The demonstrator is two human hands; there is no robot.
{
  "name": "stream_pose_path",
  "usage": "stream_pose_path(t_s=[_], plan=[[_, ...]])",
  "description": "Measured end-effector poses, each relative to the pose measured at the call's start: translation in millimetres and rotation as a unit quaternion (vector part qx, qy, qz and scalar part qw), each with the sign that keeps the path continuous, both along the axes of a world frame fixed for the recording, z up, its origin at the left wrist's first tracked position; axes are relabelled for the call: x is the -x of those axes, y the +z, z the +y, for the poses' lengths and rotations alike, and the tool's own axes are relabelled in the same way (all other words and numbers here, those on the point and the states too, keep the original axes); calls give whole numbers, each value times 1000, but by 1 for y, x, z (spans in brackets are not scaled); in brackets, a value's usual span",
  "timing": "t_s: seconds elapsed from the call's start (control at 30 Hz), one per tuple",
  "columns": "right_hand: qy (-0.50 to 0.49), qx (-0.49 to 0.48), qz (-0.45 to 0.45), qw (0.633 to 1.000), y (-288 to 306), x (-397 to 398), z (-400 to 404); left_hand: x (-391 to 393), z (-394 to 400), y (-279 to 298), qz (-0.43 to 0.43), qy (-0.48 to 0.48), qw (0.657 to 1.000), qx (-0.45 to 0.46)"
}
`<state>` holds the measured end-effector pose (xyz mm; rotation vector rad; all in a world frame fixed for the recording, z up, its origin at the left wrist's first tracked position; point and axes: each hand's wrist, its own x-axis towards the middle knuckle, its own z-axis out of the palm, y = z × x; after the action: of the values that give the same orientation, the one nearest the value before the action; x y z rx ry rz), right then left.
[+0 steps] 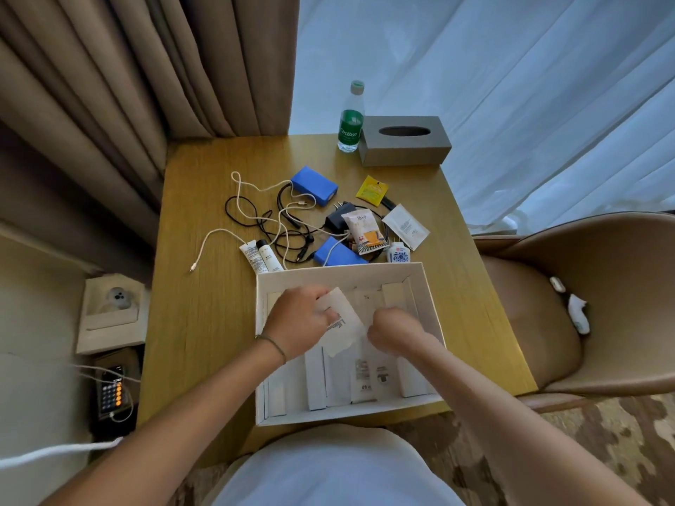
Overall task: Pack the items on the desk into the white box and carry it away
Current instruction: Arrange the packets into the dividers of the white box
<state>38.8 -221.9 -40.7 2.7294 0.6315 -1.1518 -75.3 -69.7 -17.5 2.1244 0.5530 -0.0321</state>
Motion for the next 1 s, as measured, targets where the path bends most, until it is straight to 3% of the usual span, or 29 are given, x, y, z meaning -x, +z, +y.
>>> stream_pose_path(t_s=[0.2, 0.43, 0.53, 0.73, 1.0], plan=[[-11, -91, -61, 994, 13, -5, -15, -22, -17, -23, 137, -144, 978, -65], [-1, -156, -29, 987, 22, -1, -32, -32, -35, -40, 229, -249, 938, -78], [1, -174, -24, 984, 25, 0, -37, -29, -43, -47, 227, -254, 937, -82], [-20, -213, -41, 976, 31, -4, -38, -18, -51, -65, 184, -296, 904, -248], [-33, -249, -56, 966, 44, -16, -24, -11, -51, -52, 142, -233, 932, -239]])
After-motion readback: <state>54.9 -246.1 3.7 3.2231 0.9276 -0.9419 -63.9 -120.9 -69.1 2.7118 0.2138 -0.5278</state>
